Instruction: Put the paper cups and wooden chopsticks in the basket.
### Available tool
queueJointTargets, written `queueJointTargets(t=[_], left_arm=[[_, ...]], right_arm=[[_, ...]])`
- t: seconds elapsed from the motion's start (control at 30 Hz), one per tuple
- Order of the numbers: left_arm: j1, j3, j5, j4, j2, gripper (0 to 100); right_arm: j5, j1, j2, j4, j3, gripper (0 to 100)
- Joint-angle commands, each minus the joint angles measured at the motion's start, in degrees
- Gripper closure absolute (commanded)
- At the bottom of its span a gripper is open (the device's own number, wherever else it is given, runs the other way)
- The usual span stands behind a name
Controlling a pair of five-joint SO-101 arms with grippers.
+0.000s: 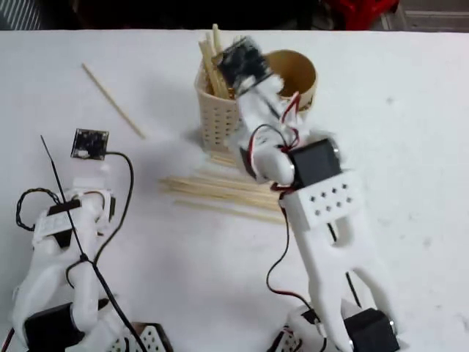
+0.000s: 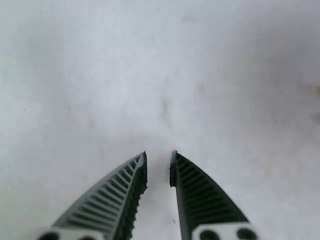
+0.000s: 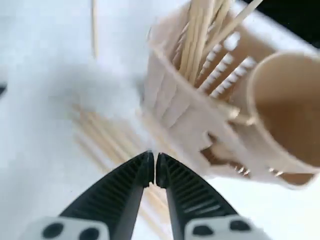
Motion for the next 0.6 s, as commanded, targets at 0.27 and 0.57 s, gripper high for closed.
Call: queueJointTargets(t=[0.27,0.57], left_arm=[[1.36,-0.09,-0.7,-1.23,-1.36,90],[1.36,-0.09,-0.7,-1.23,-1.36,90]], right_arm=[[13.19,-11.82,-0.66,-26.68,32.7,94.9],[7.3,-4.09,6.29,-37.76,35.6,80.2]])
